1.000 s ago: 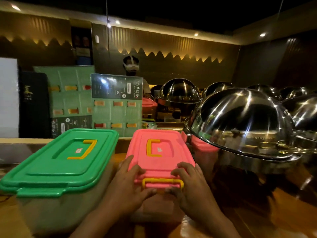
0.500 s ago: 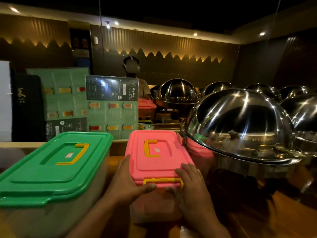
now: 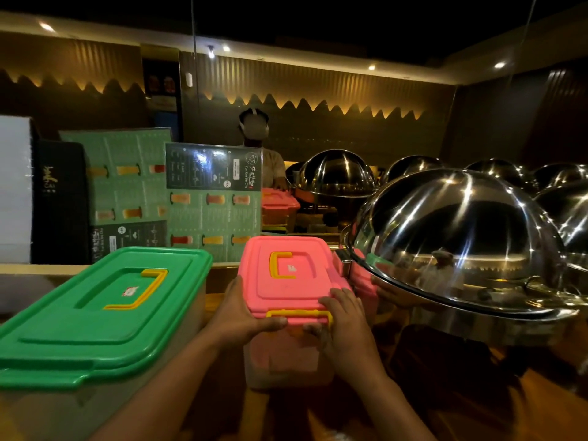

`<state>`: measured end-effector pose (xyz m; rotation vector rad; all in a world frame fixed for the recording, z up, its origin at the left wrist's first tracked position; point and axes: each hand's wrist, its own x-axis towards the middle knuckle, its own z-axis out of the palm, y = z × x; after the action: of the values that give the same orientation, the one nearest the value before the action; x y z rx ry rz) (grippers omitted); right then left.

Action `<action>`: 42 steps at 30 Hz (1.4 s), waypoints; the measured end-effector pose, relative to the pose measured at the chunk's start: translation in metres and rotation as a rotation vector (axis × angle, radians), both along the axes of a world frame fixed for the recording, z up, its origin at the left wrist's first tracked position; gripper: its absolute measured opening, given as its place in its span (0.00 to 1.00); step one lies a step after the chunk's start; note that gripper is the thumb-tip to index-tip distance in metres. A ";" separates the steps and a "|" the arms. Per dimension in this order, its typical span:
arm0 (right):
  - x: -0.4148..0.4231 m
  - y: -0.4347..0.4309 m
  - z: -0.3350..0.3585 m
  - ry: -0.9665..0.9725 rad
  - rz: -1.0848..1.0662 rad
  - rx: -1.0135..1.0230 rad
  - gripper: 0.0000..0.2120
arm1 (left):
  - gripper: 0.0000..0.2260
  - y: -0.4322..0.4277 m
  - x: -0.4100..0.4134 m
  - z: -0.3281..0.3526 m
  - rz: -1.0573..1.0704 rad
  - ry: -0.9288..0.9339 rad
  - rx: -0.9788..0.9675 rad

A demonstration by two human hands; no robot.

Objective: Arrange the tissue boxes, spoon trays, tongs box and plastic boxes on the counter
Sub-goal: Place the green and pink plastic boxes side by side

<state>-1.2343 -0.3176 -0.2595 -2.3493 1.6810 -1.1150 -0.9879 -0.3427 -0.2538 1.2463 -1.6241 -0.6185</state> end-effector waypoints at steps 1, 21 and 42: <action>-0.001 -0.004 0.000 -0.004 0.005 0.006 0.33 | 0.50 -0.003 0.000 0.000 0.005 -0.007 0.005; -0.003 -0.036 -0.005 -0.019 0.014 -0.033 0.40 | 0.52 -0.017 -0.005 0.005 0.041 0.004 0.063; 0.173 0.089 0.026 -0.302 0.121 -0.113 0.14 | 0.23 0.138 0.126 0.088 0.031 -0.340 -0.004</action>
<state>-1.0615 -0.2282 -0.2337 -2.1711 1.3895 -1.4858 -0.8618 -0.2051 -0.1655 1.4283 -1.8772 -0.3980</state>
